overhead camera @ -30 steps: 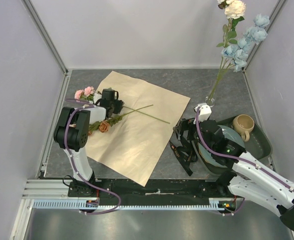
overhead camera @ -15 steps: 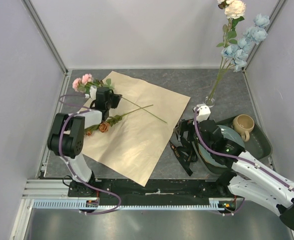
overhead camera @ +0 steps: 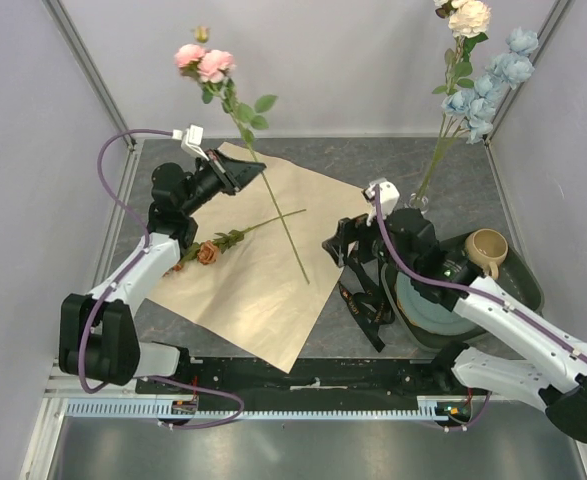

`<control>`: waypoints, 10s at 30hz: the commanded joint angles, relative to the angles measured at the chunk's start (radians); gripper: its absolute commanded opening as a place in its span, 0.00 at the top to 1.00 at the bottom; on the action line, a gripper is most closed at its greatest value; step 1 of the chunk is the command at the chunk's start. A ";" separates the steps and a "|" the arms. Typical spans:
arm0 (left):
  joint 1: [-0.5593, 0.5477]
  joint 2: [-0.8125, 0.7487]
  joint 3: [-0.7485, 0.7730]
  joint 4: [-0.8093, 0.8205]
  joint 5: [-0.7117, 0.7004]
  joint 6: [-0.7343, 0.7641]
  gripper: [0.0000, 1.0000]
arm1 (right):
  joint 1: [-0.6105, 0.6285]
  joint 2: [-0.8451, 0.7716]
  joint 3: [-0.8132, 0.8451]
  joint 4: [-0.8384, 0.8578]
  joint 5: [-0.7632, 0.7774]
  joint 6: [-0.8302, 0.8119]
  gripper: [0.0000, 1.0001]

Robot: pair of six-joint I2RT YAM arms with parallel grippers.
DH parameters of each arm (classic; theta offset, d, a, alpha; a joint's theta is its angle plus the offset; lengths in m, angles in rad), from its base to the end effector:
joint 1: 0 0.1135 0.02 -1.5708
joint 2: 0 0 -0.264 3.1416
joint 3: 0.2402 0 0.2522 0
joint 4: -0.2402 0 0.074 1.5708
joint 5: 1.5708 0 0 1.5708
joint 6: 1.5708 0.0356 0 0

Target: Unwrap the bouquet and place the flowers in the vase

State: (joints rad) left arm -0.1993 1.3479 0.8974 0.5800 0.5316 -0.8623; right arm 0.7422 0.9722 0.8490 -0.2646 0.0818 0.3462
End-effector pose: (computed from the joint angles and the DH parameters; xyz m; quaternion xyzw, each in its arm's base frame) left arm 0.3023 -0.0795 0.3318 -0.0206 0.6663 -0.5165 0.5375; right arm 0.1664 0.1486 0.3196 -0.1408 0.8177 0.2594 0.4942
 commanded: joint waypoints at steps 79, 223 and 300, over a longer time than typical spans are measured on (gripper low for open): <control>-0.298 -0.363 0.109 -0.669 0.185 0.612 0.28 | -0.317 0.144 0.530 0.947 0.946 -0.715 1.00; -0.298 -0.332 0.107 -0.674 0.196 0.608 0.27 | -0.503 0.536 0.616 0.662 0.589 -0.598 1.00; -0.298 -0.331 0.103 -0.660 0.214 0.591 0.27 | -0.527 0.550 0.403 0.693 0.602 -0.510 0.81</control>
State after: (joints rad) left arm -0.4931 1.0206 0.9733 -0.1032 0.7166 -0.2867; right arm 0.2184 1.5444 1.2659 0.4263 0.6689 -0.1680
